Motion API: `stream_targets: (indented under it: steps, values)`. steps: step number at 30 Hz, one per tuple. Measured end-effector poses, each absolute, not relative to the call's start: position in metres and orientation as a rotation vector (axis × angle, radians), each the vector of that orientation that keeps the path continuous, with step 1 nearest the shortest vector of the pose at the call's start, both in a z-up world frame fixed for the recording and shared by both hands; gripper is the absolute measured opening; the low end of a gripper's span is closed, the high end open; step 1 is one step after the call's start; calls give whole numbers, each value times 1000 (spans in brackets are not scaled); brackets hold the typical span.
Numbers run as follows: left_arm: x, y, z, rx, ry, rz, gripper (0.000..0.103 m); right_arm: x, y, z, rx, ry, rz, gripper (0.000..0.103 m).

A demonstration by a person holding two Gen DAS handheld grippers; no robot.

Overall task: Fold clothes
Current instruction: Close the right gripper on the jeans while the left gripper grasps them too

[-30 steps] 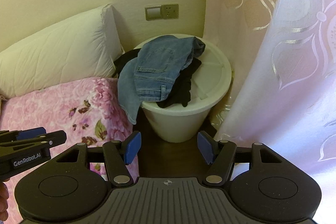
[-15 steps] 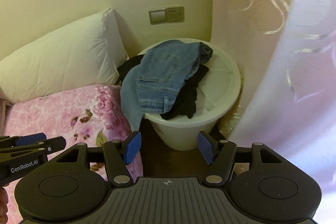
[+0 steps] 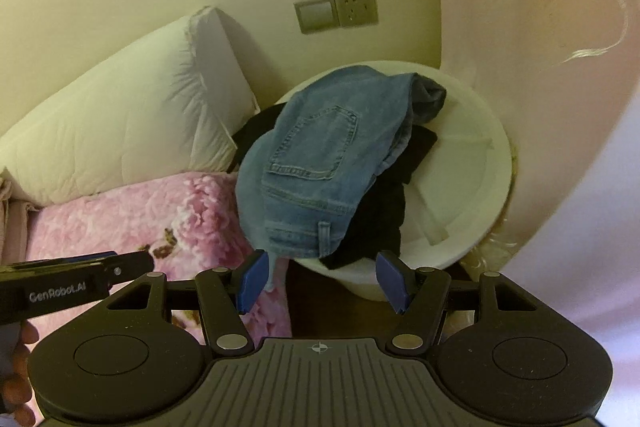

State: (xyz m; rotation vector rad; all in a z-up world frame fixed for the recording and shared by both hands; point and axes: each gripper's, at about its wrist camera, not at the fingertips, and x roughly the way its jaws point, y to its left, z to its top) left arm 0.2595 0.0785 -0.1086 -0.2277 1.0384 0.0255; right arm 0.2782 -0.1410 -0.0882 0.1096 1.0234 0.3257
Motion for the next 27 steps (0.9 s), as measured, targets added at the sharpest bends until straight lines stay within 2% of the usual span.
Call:
stream_targets:
  steps: [15, 16, 17, 18, 27]
  values:
    - [376, 74, -201, -257, 1164, 2, 39, 389, -170, -158, 301, 1102, 324, 63]
    - [381, 76, -207, -267, 1167, 6, 39, 395, -171, -162, 310, 1102, 321, 61]
    - [387, 78, -212, -277, 1169, 7, 39, 401, -172, -166, 318, 1102, 319, 54]
    - [392, 79, -216, -286, 1170, 8, 39, 407, -173, -171, 328, 1105, 323, 42]
    - [428, 84, -256, -360, 1208, 40, 39, 454, -172, -200, 379, 1108, 285, 42]
